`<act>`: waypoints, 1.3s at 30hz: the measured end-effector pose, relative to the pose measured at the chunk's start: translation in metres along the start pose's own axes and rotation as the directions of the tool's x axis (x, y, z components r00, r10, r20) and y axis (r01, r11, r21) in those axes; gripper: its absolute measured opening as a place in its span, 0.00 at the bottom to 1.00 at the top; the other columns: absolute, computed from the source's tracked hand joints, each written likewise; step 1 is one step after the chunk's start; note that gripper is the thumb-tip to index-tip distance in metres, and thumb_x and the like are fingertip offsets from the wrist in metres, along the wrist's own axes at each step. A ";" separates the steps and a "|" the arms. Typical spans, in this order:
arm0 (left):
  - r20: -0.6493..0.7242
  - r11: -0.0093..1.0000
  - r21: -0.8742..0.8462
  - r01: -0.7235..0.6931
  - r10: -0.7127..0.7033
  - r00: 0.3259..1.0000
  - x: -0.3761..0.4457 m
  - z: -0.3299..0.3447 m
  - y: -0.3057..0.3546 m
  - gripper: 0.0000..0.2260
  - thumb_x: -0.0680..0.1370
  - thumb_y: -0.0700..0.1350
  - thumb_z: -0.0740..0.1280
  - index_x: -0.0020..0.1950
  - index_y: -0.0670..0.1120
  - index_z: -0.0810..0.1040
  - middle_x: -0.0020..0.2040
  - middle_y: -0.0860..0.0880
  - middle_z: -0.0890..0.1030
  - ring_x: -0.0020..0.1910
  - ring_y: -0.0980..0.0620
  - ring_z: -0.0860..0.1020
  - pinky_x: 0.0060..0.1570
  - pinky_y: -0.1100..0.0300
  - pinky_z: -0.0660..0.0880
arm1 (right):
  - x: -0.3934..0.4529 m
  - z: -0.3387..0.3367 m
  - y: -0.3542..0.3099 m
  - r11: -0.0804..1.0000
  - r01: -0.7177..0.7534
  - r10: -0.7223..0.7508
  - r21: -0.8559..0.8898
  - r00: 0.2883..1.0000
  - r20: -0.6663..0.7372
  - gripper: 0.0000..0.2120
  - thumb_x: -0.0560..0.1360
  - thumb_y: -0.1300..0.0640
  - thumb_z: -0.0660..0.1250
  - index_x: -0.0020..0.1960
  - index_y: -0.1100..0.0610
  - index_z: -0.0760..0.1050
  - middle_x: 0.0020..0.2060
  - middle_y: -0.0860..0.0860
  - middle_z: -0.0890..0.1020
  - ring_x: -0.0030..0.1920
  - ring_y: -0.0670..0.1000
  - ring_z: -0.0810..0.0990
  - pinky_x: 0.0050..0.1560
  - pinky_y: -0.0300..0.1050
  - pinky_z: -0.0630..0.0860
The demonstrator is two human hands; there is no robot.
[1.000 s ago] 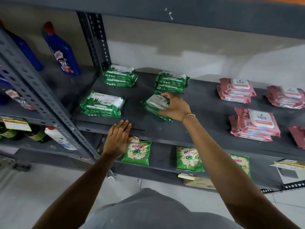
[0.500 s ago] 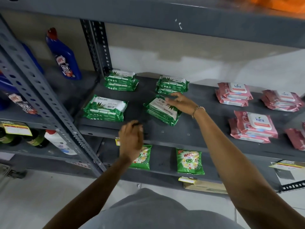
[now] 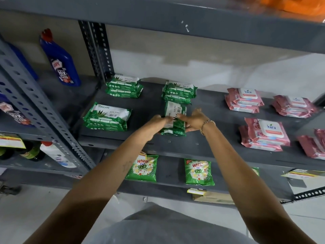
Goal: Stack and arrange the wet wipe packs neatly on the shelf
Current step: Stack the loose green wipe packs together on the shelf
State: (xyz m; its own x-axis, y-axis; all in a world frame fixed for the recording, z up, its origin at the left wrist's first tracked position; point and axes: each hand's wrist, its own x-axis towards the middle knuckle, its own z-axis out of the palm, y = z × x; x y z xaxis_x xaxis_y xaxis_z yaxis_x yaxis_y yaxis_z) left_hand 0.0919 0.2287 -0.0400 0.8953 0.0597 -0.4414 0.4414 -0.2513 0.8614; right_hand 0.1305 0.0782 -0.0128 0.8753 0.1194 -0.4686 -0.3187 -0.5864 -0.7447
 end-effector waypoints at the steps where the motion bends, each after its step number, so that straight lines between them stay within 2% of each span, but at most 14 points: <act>1: 0.023 1.000 0.026 -0.014 0.014 1.000 0.002 -0.005 0.002 0.25 0.77 0.55 0.65 0.68 0.40 0.70 0.63 0.44 0.75 0.55 0.49 0.71 0.53 0.56 0.67 | -0.001 0.001 0.000 0.999 -0.029 0.028 0.033 0.999 0.015 0.49 0.74 0.48 0.68 0.74 0.64 0.35 0.59 0.64 0.78 0.47 0.57 0.84 0.54 0.51 0.80; 4: 0.082 0.998 -0.023 -0.058 0.059 0.995 0.005 -0.014 0.002 0.20 0.76 0.54 0.66 0.62 0.43 0.77 0.60 0.44 0.79 0.53 0.50 0.77 0.54 0.55 0.69 | -0.009 0.009 0.001 0.985 -0.076 0.077 0.155 0.997 0.004 0.38 0.75 0.52 0.68 0.70 0.57 0.42 0.63 0.64 0.73 0.47 0.60 0.84 0.54 0.53 0.80; 6: -0.011 0.988 -0.118 -0.101 0.100 0.995 0.001 -0.011 -0.005 0.18 0.77 0.55 0.66 0.57 0.43 0.78 0.50 0.45 0.82 0.44 0.54 0.81 0.49 0.57 0.71 | -0.012 0.015 0.003 0.967 -0.110 0.118 0.231 0.993 -0.023 0.36 0.75 0.51 0.68 0.68 0.55 0.44 0.68 0.62 0.67 0.46 0.59 0.83 0.51 0.49 0.81; 9: -0.378 0.977 -0.122 -0.174 0.116 0.918 -0.003 0.003 -0.032 0.28 0.75 0.59 0.66 0.64 0.38 0.72 0.56 0.43 0.76 0.59 0.48 0.74 0.57 0.55 0.69 | -0.003 0.011 0.010 0.989 -0.100 0.080 -0.112 0.981 -0.175 0.46 0.72 0.38 0.66 0.75 0.57 0.44 0.73 0.60 0.52 0.66 0.60 0.70 0.59 0.48 0.75; 11: -0.449 0.981 -0.131 -0.142 0.069 0.891 -0.007 0.017 -0.049 0.30 0.74 0.61 0.66 0.60 0.36 0.73 0.57 0.41 0.74 0.60 0.43 0.71 0.55 0.55 0.68 | 0.010 -0.002 0.010 0.942 -0.013 -0.043 -0.334 0.986 -0.159 0.41 0.71 0.32 0.60 0.76 0.54 0.54 0.73 0.58 0.56 0.73 0.61 0.56 0.69 0.55 0.62; 14: -0.249 0.912 -0.409 -0.026 -0.084 0.965 -0.009 0.031 -0.045 0.24 0.76 0.57 0.65 0.59 0.37 0.73 0.45 0.45 0.78 0.41 0.47 0.78 0.39 0.58 0.76 | 0.021 -0.022 -0.002 0.943 0.117 -0.131 -0.311 0.991 -0.024 0.34 0.72 0.34 0.61 0.68 0.57 0.69 0.62 0.54 0.73 0.65 0.55 0.69 0.62 0.48 0.68; 16: -0.183 0.867 -0.495 0.063 -0.175 0.967 -0.005 0.031 -0.037 0.27 0.76 0.58 0.66 0.62 0.37 0.70 0.51 0.43 0.79 0.35 0.51 0.79 0.32 0.63 0.77 | 0.025 -0.028 -0.005 0.959 0.095 -0.088 -0.267 0.995 0.039 0.36 0.70 0.33 0.64 0.67 0.58 0.71 0.64 0.51 0.74 0.62 0.51 0.72 0.58 0.44 0.71; 20: -0.171 0.866 -0.495 0.066 -0.172 0.970 0.004 0.017 -0.026 0.30 0.72 0.60 0.69 0.63 0.38 0.73 0.56 0.41 0.80 0.46 0.47 0.81 0.44 0.56 0.81 | 0.034 -0.036 0.009 0.989 0.008 0.007 -0.150 0.995 0.098 0.42 0.60 0.31 0.71 0.65 0.57 0.71 0.65 0.52 0.74 0.60 0.49 0.74 0.55 0.47 0.79; 23: -0.084 0.887 -0.455 0.076 -0.128 0.988 0.007 -0.001 -0.017 0.26 0.73 0.56 0.71 0.62 0.39 0.75 0.57 0.42 0.81 0.48 0.48 0.81 0.45 0.54 0.80 | 0.019 -0.036 0.018 0.995 -0.051 0.058 -0.088 0.995 0.086 0.39 0.63 0.33 0.71 0.63 0.60 0.70 0.60 0.51 0.74 0.56 0.48 0.75 0.54 0.46 0.79; 25: -0.015 0.902 -0.420 0.105 -0.123 0.992 0.011 -0.012 -0.009 0.23 0.73 0.54 0.71 0.60 0.40 0.76 0.58 0.42 0.80 0.48 0.48 0.80 0.43 0.54 0.80 | 0.015 -0.030 0.032 0.996 -0.083 0.084 -0.014 0.994 0.070 0.38 0.66 0.35 0.70 0.64 0.61 0.69 0.52 0.52 0.73 0.49 0.48 0.75 0.50 0.43 0.79; 28: 0.030 0.935 -0.328 0.131 -0.128 0.991 0.017 -0.021 -0.003 0.26 0.72 0.55 0.72 0.62 0.41 0.73 0.59 0.47 0.76 0.55 0.46 0.77 0.51 0.51 0.78 | 0.009 -0.017 0.049 0.986 -0.124 0.123 0.108 0.992 0.013 0.37 0.65 0.35 0.71 0.60 0.62 0.70 0.36 0.48 0.71 0.38 0.46 0.73 0.52 0.47 0.80; 33: 0.035 0.966 -0.230 0.119 -0.114 0.993 0.020 -0.026 -0.005 0.37 0.66 0.58 0.76 0.66 0.37 0.70 0.68 0.42 0.73 0.61 0.45 0.76 0.56 0.47 0.78 | 0.006 -0.010 0.053 0.970 -0.107 0.123 0.217 0.990 -0.062 0.56 0.48 0.25 0.71 0.63 0.63 0.70 0.54 0.52 0.77 0.52 0.49 0.78 0.48 0.44 0.80; 34: 0.035 0.968 -0.221 0.118 -0.113 0.993 0.020 -0.027 -0.006 0.36 0.67 0.57 0.76 0.65 0.37 0.69 0.69 0.42 0.72 0.61 0.45 0.75 0.56 0.47 0.77 | 0.005 -0.011 0.054 0.967 -0.105 0.121 0.234 0.991 -0.053 0.55 0.49 0.25 0.71 0.63 0.63 0.70 0.54 0.52 0.77 0.53 0.50 0.79 0.47 0.44 0.80; 39: 0.061 0.972 -0.213 0.097 -0.086 0.994 0.015 -0.028 -0.008 0.27 0.71 0.52 0.74 0.61 0.35 0.72 0.70 0.42 0.69 0.58 0.49 0.73 0.55 0.52 0.75 | 0.003 -0.016 0.062 0.890 -0.084 0.085 0.448 0.996 0.018 0.26 0.70 0.42 0.70 0.57 0.62 0.77 0.52 0.58 0.84 0.52 0.55 0.83 0.57 0.52 0.78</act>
State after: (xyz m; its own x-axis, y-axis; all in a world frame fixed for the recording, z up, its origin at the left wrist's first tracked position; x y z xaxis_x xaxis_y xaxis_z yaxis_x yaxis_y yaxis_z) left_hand 0.1038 0.2586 -0.0469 0.8488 0.0224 -0.5282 0.5286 -0.0323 0.8482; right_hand 0.1192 0.0294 -0.0527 0.8386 0.0836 -0.5383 -0.5197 -0.1735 -0.8365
